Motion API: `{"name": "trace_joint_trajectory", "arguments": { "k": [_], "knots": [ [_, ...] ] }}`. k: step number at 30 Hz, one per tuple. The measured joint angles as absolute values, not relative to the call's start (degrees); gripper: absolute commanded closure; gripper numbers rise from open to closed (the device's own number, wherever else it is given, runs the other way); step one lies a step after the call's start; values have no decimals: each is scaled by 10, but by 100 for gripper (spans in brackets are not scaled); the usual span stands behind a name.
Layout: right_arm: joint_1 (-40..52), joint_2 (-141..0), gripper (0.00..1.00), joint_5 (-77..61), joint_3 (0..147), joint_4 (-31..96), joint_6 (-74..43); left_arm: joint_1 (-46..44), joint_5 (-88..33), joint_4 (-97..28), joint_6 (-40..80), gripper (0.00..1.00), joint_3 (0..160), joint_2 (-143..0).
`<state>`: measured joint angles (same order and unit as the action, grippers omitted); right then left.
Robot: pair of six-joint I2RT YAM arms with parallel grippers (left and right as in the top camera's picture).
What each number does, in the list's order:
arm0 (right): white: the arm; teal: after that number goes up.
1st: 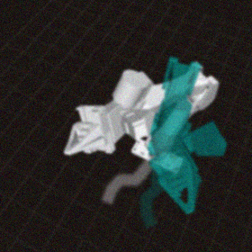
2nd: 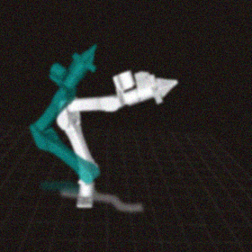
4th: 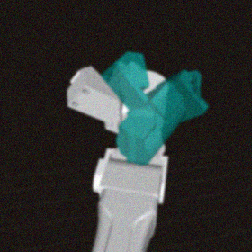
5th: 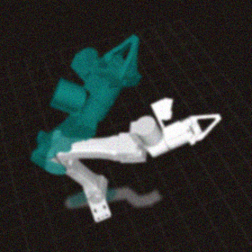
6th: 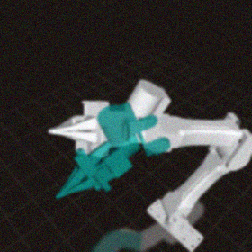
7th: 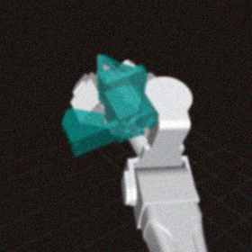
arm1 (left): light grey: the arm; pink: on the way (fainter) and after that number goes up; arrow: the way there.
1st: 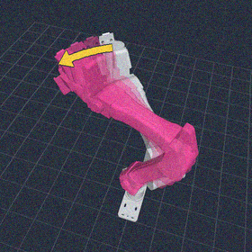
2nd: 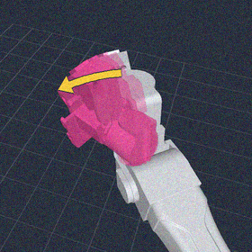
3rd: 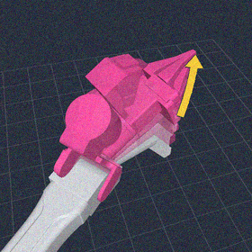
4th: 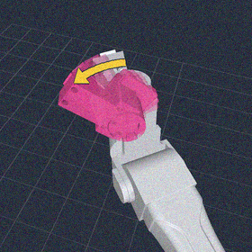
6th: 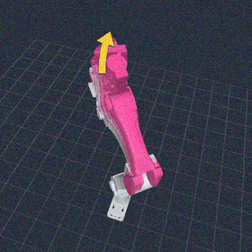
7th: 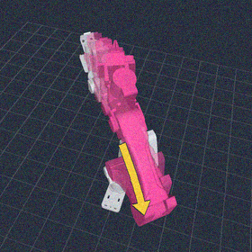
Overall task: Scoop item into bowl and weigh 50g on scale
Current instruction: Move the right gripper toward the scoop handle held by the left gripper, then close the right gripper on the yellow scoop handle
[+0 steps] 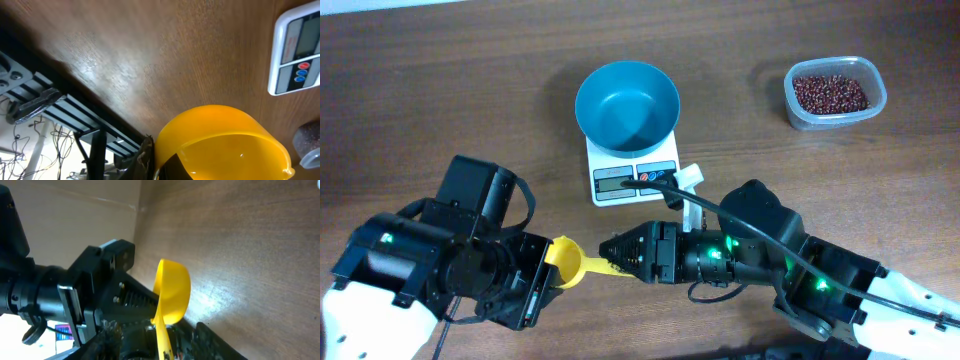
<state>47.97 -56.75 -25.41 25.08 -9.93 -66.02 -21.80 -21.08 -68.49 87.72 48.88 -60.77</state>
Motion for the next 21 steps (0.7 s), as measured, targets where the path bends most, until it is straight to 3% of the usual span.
{"name": "trace_joint_trajectory", "arguments": {
  "k": [5,21],
  "knots": [
    [480,-568,62,-274,251,-98,-680,-218,-213,-660,879,100,489,-608],
    [480,-568,71,-281,251,-98,-747,-218,-225,-657,879,100,489,-608]
  ]
}}
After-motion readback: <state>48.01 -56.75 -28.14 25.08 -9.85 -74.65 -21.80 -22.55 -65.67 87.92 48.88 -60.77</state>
